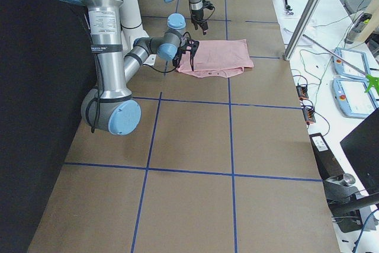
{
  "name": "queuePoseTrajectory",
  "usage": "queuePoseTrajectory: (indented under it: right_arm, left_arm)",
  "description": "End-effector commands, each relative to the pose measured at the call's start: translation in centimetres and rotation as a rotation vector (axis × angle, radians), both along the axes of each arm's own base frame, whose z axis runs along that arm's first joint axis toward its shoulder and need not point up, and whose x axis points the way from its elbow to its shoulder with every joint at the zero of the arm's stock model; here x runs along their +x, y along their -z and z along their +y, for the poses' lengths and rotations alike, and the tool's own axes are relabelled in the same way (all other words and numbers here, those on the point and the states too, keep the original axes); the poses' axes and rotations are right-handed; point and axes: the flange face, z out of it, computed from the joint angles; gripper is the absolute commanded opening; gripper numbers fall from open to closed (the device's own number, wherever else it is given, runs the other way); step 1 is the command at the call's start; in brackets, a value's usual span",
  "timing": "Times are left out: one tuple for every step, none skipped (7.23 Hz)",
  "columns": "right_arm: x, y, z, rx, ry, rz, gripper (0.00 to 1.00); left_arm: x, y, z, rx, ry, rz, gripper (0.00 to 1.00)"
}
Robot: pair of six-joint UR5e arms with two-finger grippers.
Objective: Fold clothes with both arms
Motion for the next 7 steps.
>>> queuePoseTrajectory:
  right_arm:
    - [0.0, -0.1, 0.0, -0.001, -0.001, 0.002, 1.00]
    - [0.0, 0.0, 0.0, -0.002, 0.002, 0.000, 1.00]
    - [0.0, -0.1, 0.0, -0.002, 0.001, 0.002, 1.00]
    - [0.0, -0.1, 0.0, -0.001, -0.001, 0.002, 1.00]
    - [0.0, -0.1, 0.0, -0.001, -0.001, 0.002, 1.00]
    - [0.0, -0.1, 0.0, -0.002, 0.001, 0.002, 1.00]
    - [-0.1, 0.0, 0.0, -0.001, 0.001, 0.000, 1.00]
  left_arm:
    - [4.6, -1.4, 8.0, -0.062, -0.032, -0.020, 1.00]
    - [5.2, -1.6, 8.9, -0.059, -0.046, -0.026, 1.00]
    - [5.0, -1.3, 9.1, -0.058, -0.049, -0.020, 1.00]
    - [5.2, -1.4, 9.7, -0.058, -0.056, -0.022, 1.00]
    - [5.5, -1.6, 10.0, -0.059, -0.062, -0.026, 1.00]
    - [5.7, -1.9, 9.9, -0.059, -0.060, -0.034, 1.00]
    - [5.7, -2.0, 10.0, -0.060, -0.061, -0.036, 1.00]
